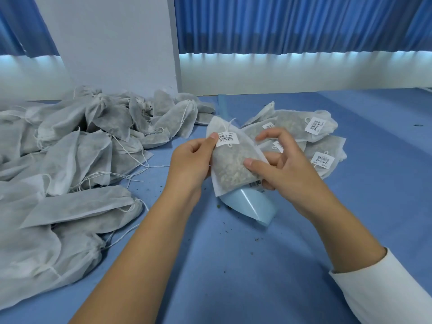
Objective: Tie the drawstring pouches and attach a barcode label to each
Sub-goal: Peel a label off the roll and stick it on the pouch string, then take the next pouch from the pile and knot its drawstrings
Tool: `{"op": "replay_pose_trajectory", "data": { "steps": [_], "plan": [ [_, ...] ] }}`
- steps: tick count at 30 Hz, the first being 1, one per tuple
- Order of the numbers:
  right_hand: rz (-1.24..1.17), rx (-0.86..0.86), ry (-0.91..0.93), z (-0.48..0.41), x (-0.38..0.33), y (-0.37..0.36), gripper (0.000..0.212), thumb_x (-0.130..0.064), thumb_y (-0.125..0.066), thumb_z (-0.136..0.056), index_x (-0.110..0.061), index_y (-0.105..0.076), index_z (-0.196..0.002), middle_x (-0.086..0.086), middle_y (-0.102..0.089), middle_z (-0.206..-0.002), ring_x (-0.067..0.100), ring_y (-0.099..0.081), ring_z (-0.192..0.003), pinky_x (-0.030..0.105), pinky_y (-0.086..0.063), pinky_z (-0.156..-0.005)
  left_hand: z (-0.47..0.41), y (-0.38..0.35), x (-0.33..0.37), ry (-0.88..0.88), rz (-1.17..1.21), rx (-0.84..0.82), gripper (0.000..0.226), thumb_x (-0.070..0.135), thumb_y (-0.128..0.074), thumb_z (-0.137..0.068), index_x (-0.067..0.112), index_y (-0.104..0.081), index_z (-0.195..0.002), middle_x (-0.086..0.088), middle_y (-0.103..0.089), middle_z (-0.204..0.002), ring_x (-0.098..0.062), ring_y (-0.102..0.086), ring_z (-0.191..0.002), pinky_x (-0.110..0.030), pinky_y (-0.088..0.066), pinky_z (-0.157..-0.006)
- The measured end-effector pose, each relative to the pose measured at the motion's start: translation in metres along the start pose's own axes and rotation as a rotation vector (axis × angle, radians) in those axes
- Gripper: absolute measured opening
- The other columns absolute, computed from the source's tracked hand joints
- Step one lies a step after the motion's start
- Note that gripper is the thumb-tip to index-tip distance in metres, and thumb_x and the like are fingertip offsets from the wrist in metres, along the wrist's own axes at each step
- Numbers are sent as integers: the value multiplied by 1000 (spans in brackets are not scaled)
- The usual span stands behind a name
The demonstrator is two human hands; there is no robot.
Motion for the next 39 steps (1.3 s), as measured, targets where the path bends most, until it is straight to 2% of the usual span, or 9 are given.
{"op": "replay_pose_trajectory", "data": {
  "steps": [4,8,11,13,17,23,29,34,39],
  "plan": [
    [51,17,-58,-3,3,5,10,-18,-73,-86,-22,-65,-82,-1,-60,-70,8,-49,-60,16,-42,-53,-10,12,-1,-30,-228,0,41,44,-48,-101,11,-67,-88,-1,-73,-95,-15,-71,-83,-32,-60,-74],
    [-245,260,4,-10,1,16,25,-13,-63,-94,-31,-69,-110,-9,-71,-102,7,-65,-86,16,-53,-75,-27,38,-7,-173,-677,124,33,34,-47,-101,19,-49,-71,6,-48,-64,-10,-48,-57,-32,-36,-58],
    [-501,232,-42,-13,5,20,46,-11,-57,-97,-37,-51,-135,1,-61,-114,24,-59,-123,26,-54,-92,-38,51,-13,-161,-846,142,28,28,-47,-101,10,-65,-112,-3,-62,-106,-23,-60,-92,-33,-45,-78],
    [-438,199,-107,-14,10,17,47,-11,-58,-96,-37,-54,-134,4,-53,-117,23,-56,-125,30,-54,-95,-45,58,-18,-119,-1033,133,36,26,-46,-101,5,-60,-128,-15,-47,-143,-34,-46,-129,-40,-40,-104],
    [-317,174,-173,-14,18,10,36,-11,-64,-91,-34,-69,-119,3,-54,-128,12,-60,-117,28,-54,-87,-49,74,-23,23,-1264,228,37,26,-47,-98,4,-58,-125,-26,-36,-146,-37,-28,-139,-40,-30,-109],
    [-183,143,-188,-13,18,6,30,-15,-64,-91,-39,-74,-105,-3,-61,-126,4,-58,-117,18,-52,-73,-52,87,-23,250,-1266,281,43,29,-48,-98,12,-49,-137,-24,-30,-146,-41,-28,-136,-43,-27,-110],
    [-134,127,-208,-12,19,5,28,-13,-62,-92,-34,-74,-107,-3,-65,-123,3,-63,-108,18,-51,-72,-59,94,-24,199,-1161,329,40,24,-53,-94,6,-53,-130,-18,-41,-143,-41,-35,-133,-47,-34,-107],
    [-121,108,-221,-11,18,4,27,-13,-61,-92,-32,-75,-105,-2,-67,-118,2,-65,-93,19,-52,-70,-59,94,-24,54,-1072,354,28,15,-53,-91,0,-61,-113,-19,-58,-127,-40,-52,-117,-41,-44,-90],
    [-107,102,-218,-11,18,5,27,-13,-61,-91,-32,-76,-102,-4,-69,-114,1,-66,-94,17,-51,-67,-45,77,-11,-36,-781,220,36,14,-61,-92,12,-62,-127,-9,-62,-126,-31,-58,-115,-32,-44,-94]
  ]
}}
Point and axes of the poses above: each hand's wrist, its own z-axis away from the middle knuckle, its own y-axis out of the back of the hand, x = y × z, the point moved 1 cm from there along -z, towards the middle knuckle
